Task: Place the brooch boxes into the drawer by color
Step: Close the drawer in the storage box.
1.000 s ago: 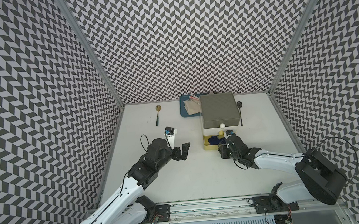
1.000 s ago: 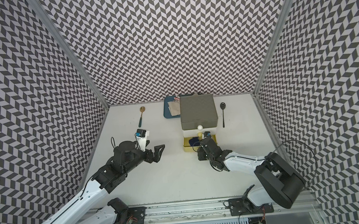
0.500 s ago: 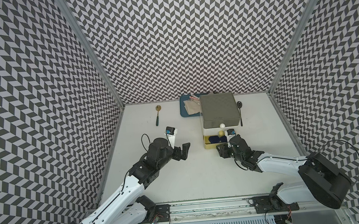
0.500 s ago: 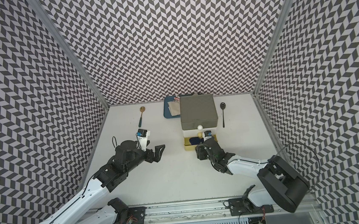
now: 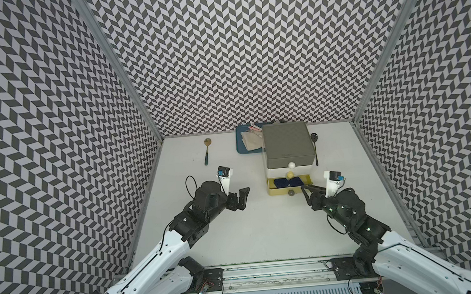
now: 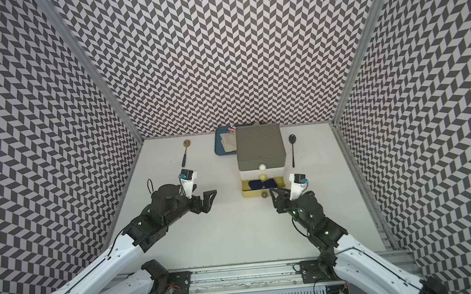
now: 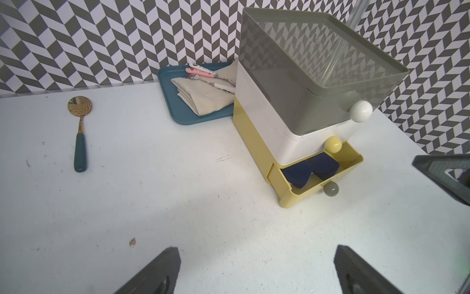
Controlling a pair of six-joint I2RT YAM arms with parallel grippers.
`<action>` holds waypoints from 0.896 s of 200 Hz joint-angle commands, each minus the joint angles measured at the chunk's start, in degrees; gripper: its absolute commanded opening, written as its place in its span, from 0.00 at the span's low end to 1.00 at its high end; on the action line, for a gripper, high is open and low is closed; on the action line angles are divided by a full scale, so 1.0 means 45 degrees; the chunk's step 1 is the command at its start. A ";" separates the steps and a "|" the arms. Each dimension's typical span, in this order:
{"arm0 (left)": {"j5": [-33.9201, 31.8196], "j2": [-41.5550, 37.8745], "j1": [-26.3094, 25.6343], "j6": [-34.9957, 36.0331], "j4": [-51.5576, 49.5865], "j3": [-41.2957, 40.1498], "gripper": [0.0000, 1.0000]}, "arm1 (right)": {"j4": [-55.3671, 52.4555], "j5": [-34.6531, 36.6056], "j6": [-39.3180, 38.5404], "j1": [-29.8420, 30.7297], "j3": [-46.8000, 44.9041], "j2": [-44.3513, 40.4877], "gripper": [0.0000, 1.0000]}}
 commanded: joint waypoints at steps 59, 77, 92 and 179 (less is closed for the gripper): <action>0.0103 -0.0222 0.0106 0.0026 0.0155 0.0061 1.00 | -0.0317 -0.7126 0.1155 -0.5089 0.0685 0.4105 0.00; 0.0049 -0.0266 0.0106 0.0036 0.0154 0.0059 1.00 | 0.0457 -0.8019 0.0967 -0.5438 0.0622 0.5174 0.00; 0.0024 -0.0272 0.0105 0.0026 0.0135 0.0066 1.00 | 0.0771 -0.8366 0.0513 -0.5569 0.0701 0.5935 0.00; -0.0018 -0.0187 0.0105 0.0053 0.0154 0.0045 1.00 | 0.2783 -0.7888 0.0078 -0.5799 0.1445 0.8839 0.00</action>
